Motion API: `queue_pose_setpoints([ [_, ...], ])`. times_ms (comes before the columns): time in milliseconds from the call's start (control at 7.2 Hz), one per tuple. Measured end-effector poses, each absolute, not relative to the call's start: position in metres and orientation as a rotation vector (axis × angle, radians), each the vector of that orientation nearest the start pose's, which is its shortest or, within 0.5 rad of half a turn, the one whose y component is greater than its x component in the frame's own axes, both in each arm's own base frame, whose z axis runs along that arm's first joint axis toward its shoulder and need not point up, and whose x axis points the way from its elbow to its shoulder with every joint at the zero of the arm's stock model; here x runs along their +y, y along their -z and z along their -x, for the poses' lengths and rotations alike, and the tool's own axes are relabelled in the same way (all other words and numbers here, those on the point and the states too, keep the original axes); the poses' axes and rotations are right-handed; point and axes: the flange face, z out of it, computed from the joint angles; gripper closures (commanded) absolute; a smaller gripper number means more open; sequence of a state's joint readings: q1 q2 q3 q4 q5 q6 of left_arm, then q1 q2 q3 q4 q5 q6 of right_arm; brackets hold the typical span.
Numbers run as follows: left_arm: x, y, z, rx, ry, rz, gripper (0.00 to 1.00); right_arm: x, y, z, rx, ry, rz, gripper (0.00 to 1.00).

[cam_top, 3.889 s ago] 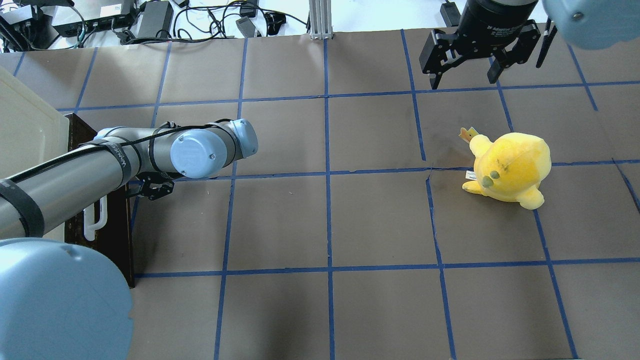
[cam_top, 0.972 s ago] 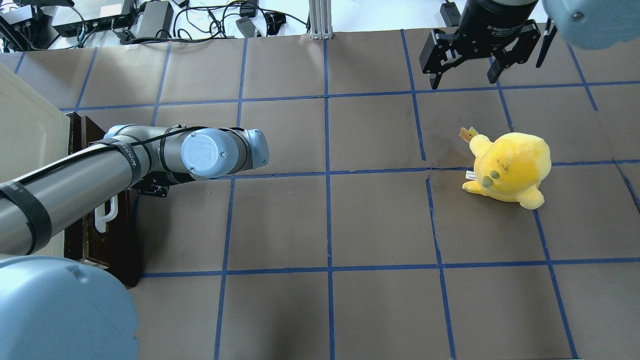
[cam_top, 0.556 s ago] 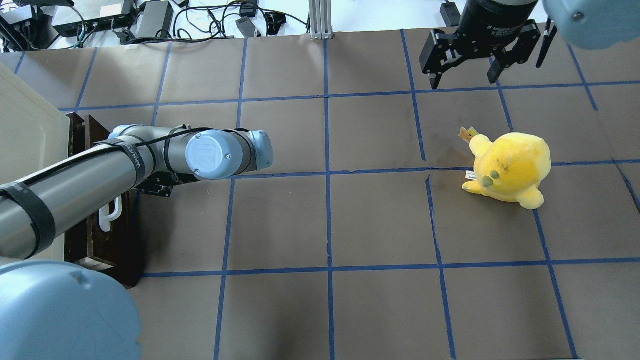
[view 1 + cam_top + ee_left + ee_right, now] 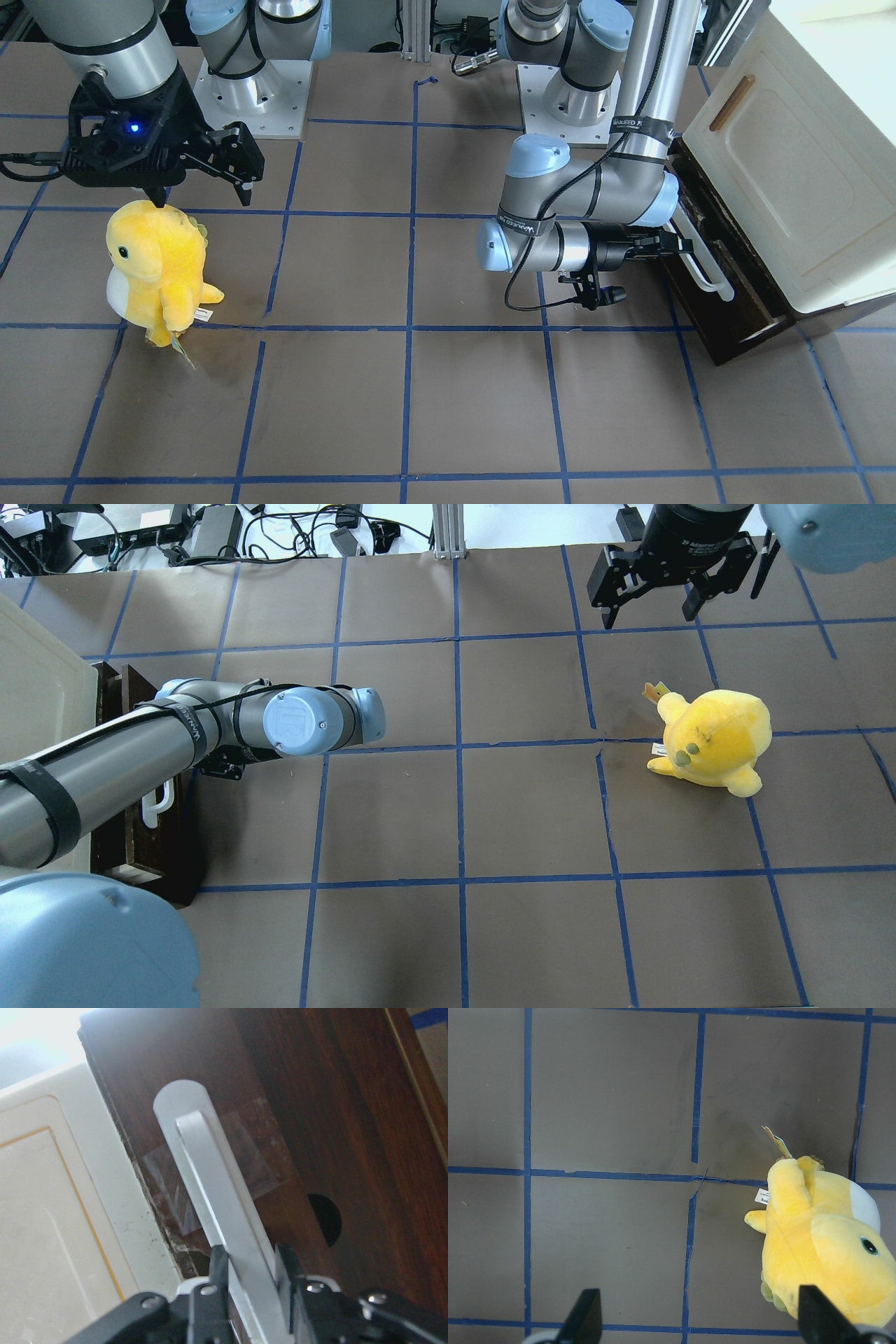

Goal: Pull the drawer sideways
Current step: 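Pull the handle with the left gripper, sliding the drawer out toward the plush toy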

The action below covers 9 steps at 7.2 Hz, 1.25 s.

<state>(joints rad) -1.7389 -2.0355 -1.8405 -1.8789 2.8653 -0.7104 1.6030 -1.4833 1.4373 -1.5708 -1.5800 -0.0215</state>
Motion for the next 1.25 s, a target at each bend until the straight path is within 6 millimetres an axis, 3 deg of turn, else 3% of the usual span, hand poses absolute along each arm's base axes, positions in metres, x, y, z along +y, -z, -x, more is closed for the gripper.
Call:
queue_pose_setpoints([
  [1250,-0.493,-0.184,0.148,1.696,-0.271,-0.28,0.81,-0.529,-0.509,-0.149,3.149,0.073,0.084,0.0],
])
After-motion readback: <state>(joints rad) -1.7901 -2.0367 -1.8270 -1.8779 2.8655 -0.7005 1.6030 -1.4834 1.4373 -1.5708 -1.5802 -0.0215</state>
